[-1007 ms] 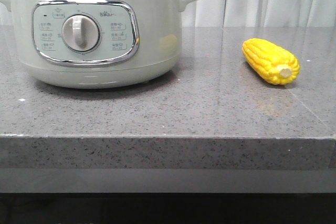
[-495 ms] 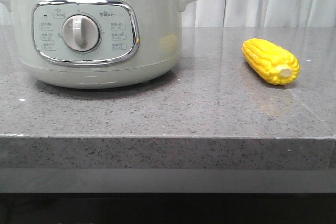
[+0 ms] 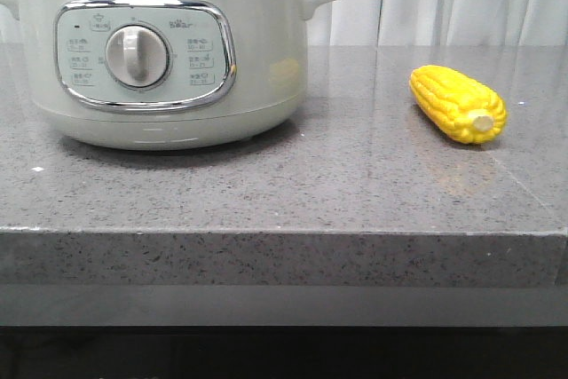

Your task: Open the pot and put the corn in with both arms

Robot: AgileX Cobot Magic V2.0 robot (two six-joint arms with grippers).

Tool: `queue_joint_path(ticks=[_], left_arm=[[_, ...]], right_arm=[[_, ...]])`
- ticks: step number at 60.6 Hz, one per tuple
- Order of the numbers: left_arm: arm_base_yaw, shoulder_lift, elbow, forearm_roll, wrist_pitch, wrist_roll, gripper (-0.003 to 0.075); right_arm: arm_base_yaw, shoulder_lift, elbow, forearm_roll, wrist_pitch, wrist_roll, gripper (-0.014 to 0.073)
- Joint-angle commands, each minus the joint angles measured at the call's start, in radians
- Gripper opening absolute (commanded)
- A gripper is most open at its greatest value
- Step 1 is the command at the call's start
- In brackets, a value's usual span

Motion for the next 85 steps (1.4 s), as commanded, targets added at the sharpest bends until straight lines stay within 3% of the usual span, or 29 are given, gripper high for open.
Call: queue_joint_path(ticks=[1,34,54,70,85], left_arm=[[-0.003,-0.021,0.001,-0.010,-0.081,-0.010,-0.0018],[-0.003,-0.021,0.001,-0.013,-0.091,-0.010,-0.0018],[-0.003,-0.021,-0.019,-0.043,-0.190,-0.012,-0.0019],[-0.003,0.078,-0.309,-0.034,-0.052,-0.012,-0.0019],[-0.003,0.425,-0.606,-0.034,0.107,-0.012,-0.0019]], right_arm=[[-0.006,-0.022,-0.002,-0.006,-0.073,-0.004,-0.0067],[-0.006,-0.022,-0.002,-0.006,-0.073,-0.004,-0.0067],[-0.006,-0.022,-0.007,-0.002,-0.095,-0.003,-0.0067],[-0.009,0.014,-0.231,0.001,-0.013,-0.003,-0.0067],[-0.009,0.273,-0.578,0.001,0.102,-0.003,-0.0067]])
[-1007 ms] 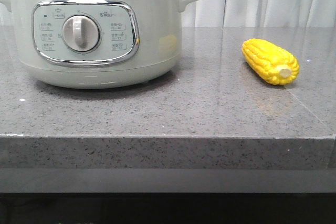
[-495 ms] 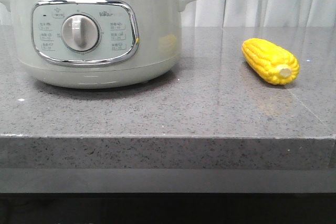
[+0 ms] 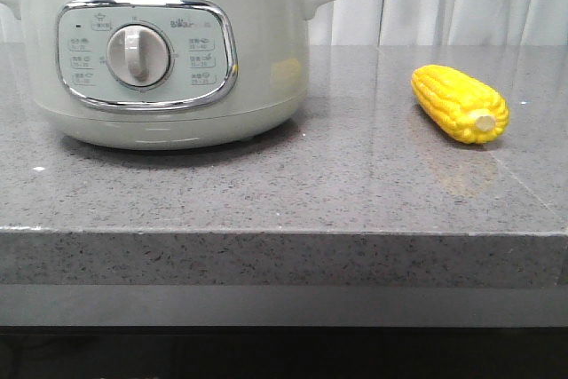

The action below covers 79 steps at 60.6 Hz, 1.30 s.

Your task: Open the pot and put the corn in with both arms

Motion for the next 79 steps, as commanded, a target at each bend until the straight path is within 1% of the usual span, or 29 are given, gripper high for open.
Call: queue_joint_path(ticks=[1,7,14,16,19,22,24,26,27,28,29,31,34,36,38,40,47,51,56,64,71,79], left_arm=[[-0.003,0.134,-0.120,-0.004,-0.030,-0.012,-0.0019],[-0.003,0.218,-0.180,-0.004,-0.030,-0.012,-0.0018],[-0.003,0.246,-0.209,-0.004,-0.054,-0.012,-0.0012],[-0.003,0.246,-0.209,-0.003,-0.062,-0.010,0.0004],[-0.003,0.246,-0.209,-0.002,-0.063,-0.010,0.0061],[-0.003,0.246,-0.209,0.007,-0.061,-0.007,0.0155],[-0.003,0.246,-0.209,0.019,-0.058,-0.007,0.0265],[-0.003,0.246,-0.209,0.022,-0.058,-0.007,0.0348],[-0.003,0.246,-0.209,0.022,-0.058,-0.007,0.0413],[-0.003,0.246,-0.209,0.022,-0.058,-0.007,0.0455],[-0.003,0.246,-0.209,0.022,-0.058,-0.007,0.0495],[-0.003,0.246,-0.209,0.022,-0.060,-0.007,0.0598],[-0.003,0.246,-0.209,0.022,-0.062,-0.007,0.0678],[-0.003,0.246,-0.209,0.022,-0.062,-0.007,0.0708],[-0.003,0.246,-0.209,0.014,-0.062,-0.007,0.0699],[-0.003,0.246,-0.209,0.011,-0.061,-0.009,0.0687],[-0.003,0.258,-0.212,-0.019,-0.053,-0.009,0.0657],[-0.010,0.284,-0.233,-0.034,-0.015,0.017,0.0653],[-0.042,0.353,-0.296,-0.057,0.041,0.029,0.0653],[-0.125,0.482,-0.445,-0.078,0.113,0.044,0.0653],[-0.232,0.630,-0.624,-0.075,0.200,0.044,0.0653],[-0.328,0.794,-0.817,-0.074,0.291,0.044,0.0653]], right_arm=[[-0.006,0.124,-0.142,0.001,-0.042,-0.003,-0.0067],[-0.006,0.222,-0.241,0.001,-0.020,-0.003,-0.0067],[-0.006,0.277,-0.275,0.001,-0.016,-0.004,-0.0067],[-0.006,0.279,-0.275,0.001,-0.017,-0.004,-0.0062],[-0.006,0.280,-0.275,0.001,-0.012,-0.004,-0.0032],[-0.006,0.280,-0.275,0.001,-0.008,-0.004,0.0042],[-0.006,0.280,-0.275,0.001,-0.005,-0.004,0.0109],[-0.006,0.280,-0.275,0.001,-0.001,-0.004,0.0172],[-0.006,0.280,-0.275,0.001,0.001,-0.004,0.0224],[-0.006,0.280,-0.275,0.001,0.002,-0.004,0.0260],[-0.006,0.280,-0.275,0.001,0.004,-0.004,0.0314],[-0.006,0.280,-0.275,0.001,0.009,-0.004,0.0402],[-0.006,0.280,-0.275,0.001,0.012,-0.004,0.0503],[-0.006,0.280,-0.275,0.001,0.013,-0.004,0.0556],[-0.006,0.280,-0.275,0.001,0.013,-0.004,0.0598],[-0.006,0.280,-0.275,0.001,0.013,-0.004,0.0617],[-0.006,0.280,-0.275,0.001,0.015,-0.004,0.0616],[-0.006,0.280,-0.275,0.001,0.018,-0.004,0.0614],[-0.006,0.280,-0.275,0.001,0.019,-0.004,0.0614],[-0.006,0.280,-0.275,0.001,0.019,-0.004,0.0614],[-0.006,0.280,-0.275,0.001,0.019,-0.004,0.0614],[-0.006,0.280,-0.275,0.001,0.019,-0.004,0.0614]])
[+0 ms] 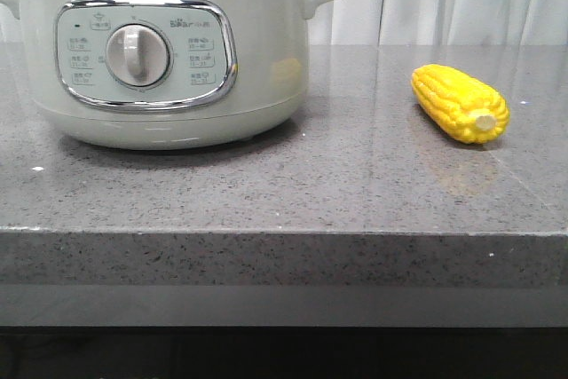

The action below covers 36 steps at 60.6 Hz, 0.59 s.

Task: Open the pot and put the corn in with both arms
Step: 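Grasp the lid knob with the left gripper and lift the lid off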

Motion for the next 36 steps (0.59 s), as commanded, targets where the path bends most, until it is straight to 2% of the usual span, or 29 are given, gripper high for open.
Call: queue_joint_path(ticks=[1,11,21,27,36], left_arm=[[-0.066,0.113,-0.156,-0.017,0.002,0.003,0.0653],[-0.151,0.322,-0.450,-0.017,0.166,0.001,0.0653],[-0.194,0.507,-0.659,-0.017,0.266,0.001,0.0653],[-0.202,0.584,-0.736,-0.017,0.303,0.001,0.0653],[-0.202,0.656,-0.760,-0.017,0.326,0.001,0.0643]], right_arm=[[-0.006,0.014,-0.032,0.001,-0.073,-0.004,0.0614],[-0.006,0.014,-0.032,0.001,-0.073,-0.004,0.0614],[-0.006,0.014,-0.032,0.001,-0.074,-0.004,0.0614],[-0.006,0.014,-0.032,0.001,-0.074,-0.004,0.0614],[-0.006,0.014,-0.032,0.001,-0.074,-0.004,0.0614]])
